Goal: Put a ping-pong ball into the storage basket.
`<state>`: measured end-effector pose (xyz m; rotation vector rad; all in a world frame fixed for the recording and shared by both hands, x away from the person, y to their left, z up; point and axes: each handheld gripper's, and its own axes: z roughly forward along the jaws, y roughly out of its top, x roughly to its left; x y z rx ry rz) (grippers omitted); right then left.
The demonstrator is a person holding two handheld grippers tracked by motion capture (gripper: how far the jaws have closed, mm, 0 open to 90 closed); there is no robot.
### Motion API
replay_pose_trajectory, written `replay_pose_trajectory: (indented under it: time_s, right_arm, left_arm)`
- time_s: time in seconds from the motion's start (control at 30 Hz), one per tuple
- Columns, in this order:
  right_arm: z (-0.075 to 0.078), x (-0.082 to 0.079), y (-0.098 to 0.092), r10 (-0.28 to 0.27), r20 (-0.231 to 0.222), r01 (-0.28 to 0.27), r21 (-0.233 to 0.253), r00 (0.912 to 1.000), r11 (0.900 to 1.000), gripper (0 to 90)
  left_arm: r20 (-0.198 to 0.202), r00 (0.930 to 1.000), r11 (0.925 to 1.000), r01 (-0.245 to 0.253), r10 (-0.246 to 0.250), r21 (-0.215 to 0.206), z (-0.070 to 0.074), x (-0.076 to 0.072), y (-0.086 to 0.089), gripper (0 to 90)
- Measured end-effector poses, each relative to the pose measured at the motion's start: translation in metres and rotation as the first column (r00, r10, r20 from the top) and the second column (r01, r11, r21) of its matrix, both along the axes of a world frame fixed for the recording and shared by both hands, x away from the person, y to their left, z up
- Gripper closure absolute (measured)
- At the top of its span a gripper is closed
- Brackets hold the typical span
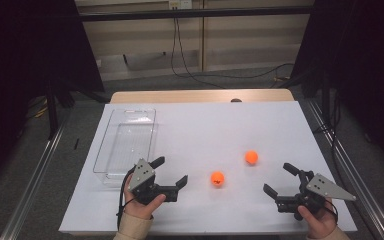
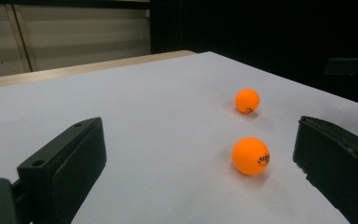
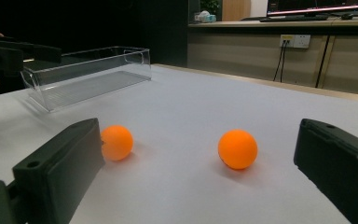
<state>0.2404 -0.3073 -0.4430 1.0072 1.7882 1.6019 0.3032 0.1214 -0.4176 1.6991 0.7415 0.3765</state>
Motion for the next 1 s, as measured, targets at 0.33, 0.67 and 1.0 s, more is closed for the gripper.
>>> replay_pose_trajectory:
  time_s: [0.33, 0.67, 1.0]
  right_arm:
    - [0.0, 0.0, 0.0, 0.001, -0.001, -0.001, -0.001, 1.0, 1.0, 0.8]
    - [0.0, 0.0, 0.001, 0.008, -0.005, -0.008, -0.002, 1.0, 1.0, 1.1]
    - [0.0, 0.0, 0.001, 0.006, -0.001, -0.006, 0.0, 1.0, 1.0, 1.1]
  left_arm:
    - [-0.006, 0.9998, 0.9998, 0.02, -0.02, 0.006, -0.002, 0.001, -0.008, 2.5]
    - [-0.004, 0.9987, 0.9985, 0.05, -0.05, 0.023, -0.001, 0.0, -0.018, 2.5]
    - [-0.015, 0.9969, 0.9962, 0.077, -0.077, 0.039, -0.004, 0.001, -0.027, 2.5]
